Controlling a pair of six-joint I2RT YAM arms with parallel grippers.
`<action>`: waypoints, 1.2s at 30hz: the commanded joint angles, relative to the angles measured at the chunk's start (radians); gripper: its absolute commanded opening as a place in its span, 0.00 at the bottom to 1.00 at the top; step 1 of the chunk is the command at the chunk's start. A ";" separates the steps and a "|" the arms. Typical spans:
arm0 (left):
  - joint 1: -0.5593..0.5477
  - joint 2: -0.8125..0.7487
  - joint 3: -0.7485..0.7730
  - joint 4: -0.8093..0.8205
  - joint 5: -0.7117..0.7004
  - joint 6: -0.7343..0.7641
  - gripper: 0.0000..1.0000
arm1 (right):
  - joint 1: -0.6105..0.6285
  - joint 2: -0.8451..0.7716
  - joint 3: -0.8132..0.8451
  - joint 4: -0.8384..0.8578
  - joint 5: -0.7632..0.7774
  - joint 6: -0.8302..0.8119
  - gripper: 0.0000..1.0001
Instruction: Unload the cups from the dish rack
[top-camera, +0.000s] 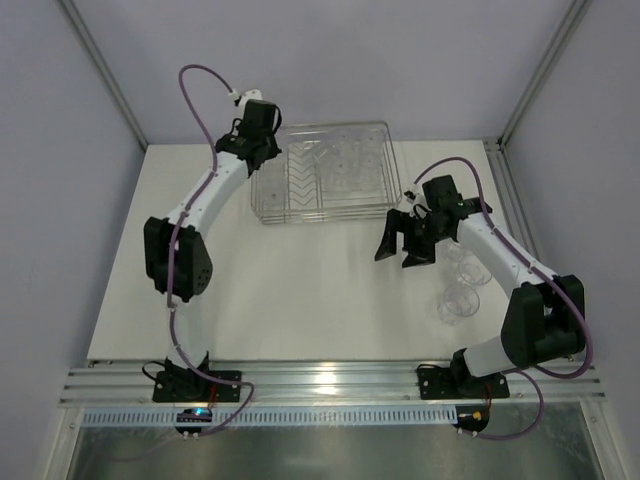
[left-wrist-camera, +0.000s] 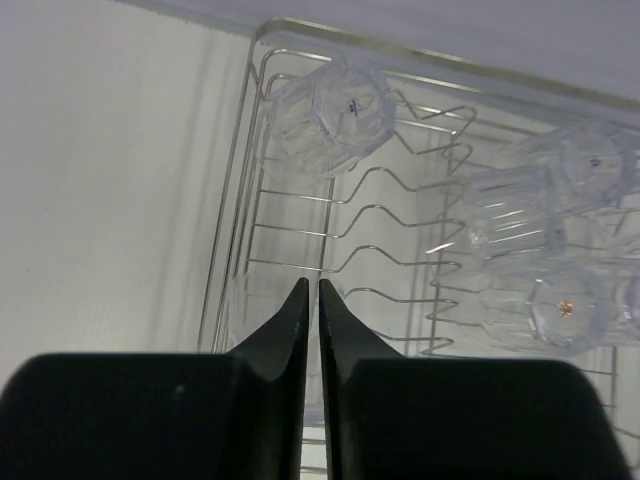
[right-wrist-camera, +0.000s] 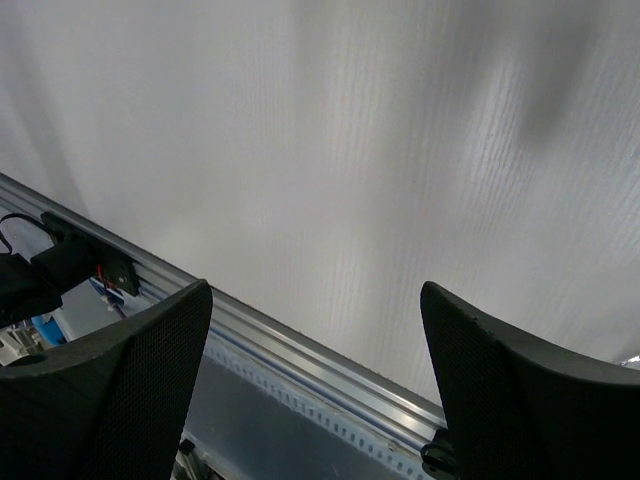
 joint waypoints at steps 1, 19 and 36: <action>0.001 -0.104 -0.036 0.048 0.021 -0.010 0.00 | 0.008 -0.031 0.049 0.046 -0.031 0.024 0.87; 0.003 0.103 0.105 -0.118 0.107 -0.042 0.68 | 0.006 -0.054 -0.019 0.028 -0.038 -0.028 0.87; 0.004 0.241 0.236 -0.328 0.038 -0.060 0.76 | 0.014 -0.048 -0.048 0.051 -0.062 -0.019 0.87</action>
